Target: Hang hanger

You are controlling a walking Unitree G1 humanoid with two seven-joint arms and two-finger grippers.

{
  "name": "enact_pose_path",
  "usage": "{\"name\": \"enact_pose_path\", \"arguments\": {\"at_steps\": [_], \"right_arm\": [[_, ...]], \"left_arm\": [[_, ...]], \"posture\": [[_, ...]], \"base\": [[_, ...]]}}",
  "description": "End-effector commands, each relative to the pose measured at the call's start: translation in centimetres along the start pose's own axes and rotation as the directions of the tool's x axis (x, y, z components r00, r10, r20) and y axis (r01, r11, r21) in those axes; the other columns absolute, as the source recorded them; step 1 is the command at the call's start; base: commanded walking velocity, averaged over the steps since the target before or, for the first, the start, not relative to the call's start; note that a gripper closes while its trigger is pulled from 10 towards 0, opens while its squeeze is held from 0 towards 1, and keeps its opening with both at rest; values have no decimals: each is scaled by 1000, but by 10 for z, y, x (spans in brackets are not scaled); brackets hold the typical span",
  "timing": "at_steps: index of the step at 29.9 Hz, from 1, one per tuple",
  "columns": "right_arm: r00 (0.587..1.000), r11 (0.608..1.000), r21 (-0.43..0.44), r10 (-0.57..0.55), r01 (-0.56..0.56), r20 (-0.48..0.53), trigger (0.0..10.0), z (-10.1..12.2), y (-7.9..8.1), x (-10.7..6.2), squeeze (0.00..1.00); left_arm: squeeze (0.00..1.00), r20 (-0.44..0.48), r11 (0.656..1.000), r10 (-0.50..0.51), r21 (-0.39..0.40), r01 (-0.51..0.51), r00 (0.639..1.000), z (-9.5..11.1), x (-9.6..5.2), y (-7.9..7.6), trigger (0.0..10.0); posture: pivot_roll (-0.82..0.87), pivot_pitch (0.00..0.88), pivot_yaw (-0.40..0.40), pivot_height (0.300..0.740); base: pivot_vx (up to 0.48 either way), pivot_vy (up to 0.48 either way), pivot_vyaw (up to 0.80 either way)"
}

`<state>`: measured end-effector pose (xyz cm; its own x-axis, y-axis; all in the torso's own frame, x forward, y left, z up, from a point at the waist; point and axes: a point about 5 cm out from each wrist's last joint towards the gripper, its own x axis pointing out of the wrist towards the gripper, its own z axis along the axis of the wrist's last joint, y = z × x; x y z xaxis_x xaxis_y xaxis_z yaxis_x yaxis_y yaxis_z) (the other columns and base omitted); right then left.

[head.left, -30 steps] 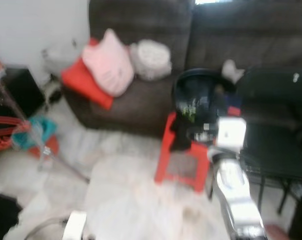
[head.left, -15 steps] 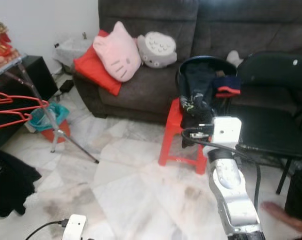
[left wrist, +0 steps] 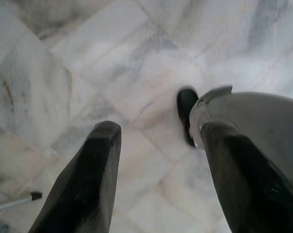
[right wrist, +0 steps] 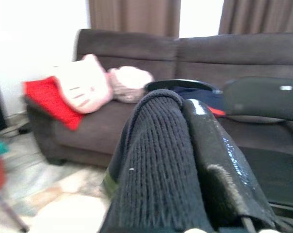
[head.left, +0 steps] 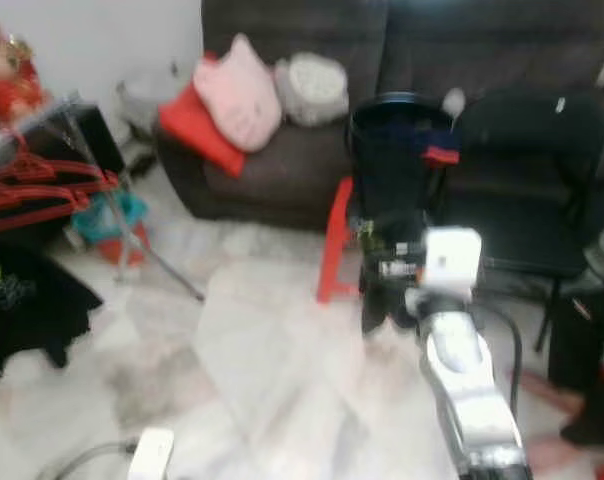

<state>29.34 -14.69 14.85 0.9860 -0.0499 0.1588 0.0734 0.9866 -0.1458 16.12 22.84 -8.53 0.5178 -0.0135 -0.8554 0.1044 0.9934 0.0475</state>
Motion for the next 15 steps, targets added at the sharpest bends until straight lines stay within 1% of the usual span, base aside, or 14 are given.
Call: {"name": "enact_pose_path", "arguments": {"at_steps": [1,3,4,5,6,8,9,10,11,12,13,15], "right_arm": [[1000,1000,5,-7,7,11,10000,3,-1,3,0],[1000,1000,3,-20,20,-7,10000,-1,-7,5,0],[1000,1000,3,-20,20,-7,10000,-1,-7,5,0],[999,999,7,-33,33,-25,10000,-6,-12,6,0],[996,998,14,-60,61,-70,10000,-16,-20,7,0],[991,997,22,-77,80,-110,10000,-24,-25,6,0],[986,996,29,-84,89,-147,10000,-30,-28,6,0],[972,991,56,-110,124,-206,10000,-41,-34,4,0],[972,991,56,-110,124,-206,10000,-41,-34,4,0],[965,987,72,-121,141,-232,10000,-45,-37,2,0],[953,982,105,-126,160,-276,10000,-54,-39,0,0],[949,980,111,-125,162,-288,10000,-56,-39,-1,0]], "left_arm": [[0,31,1000,16,11,-17,999,11,0,5,10000],[0,32,1000,18,11,-18,999,11,0,5,10000],[0,32,1000,18,11,-18,999,11,0,5,10000],[0,33,1000,19,9,-19,999,11,0,5,10000],[0,35,1000,20,7,-20,999,11,1,5,10000],[0,35,1000,20,7,-20,999,12,1,6,10000],[0,35,1000,21,7,-21,999,12,0,6,10000],[0,34,1000,22,8,-22,999,11,0,6,10000],[0,34,1000,22,8,-22,999,11,0,6,10000],[0,34,1000,23,8,-23,999,12,0,6,10000],[0,35,1000,25,6,-25,999,11,0,7,10000],[0,35,1000,25,5,-26,999,11,0,7,10000]], "posture": [[-40,0,40,740],[-36,0,39,740],[-36,0,39,740],[-34,0,39,740],[-28,0,39,740],[-26,0,40,740],[-26,0,41,740],[-24,0,40,740],[-24,0,40,740],[-20,0,40,740],[-21,0,41,740],[-21,0,41,740]], "base": [[0,0,0],[0,0,0],[0,0,0],[0,0,0],[0,0,0],[0,0,0],[0,0,0],[0,0,0],[0,0,0],[0,0,0],[0,0,0],[0,0,0]]}}
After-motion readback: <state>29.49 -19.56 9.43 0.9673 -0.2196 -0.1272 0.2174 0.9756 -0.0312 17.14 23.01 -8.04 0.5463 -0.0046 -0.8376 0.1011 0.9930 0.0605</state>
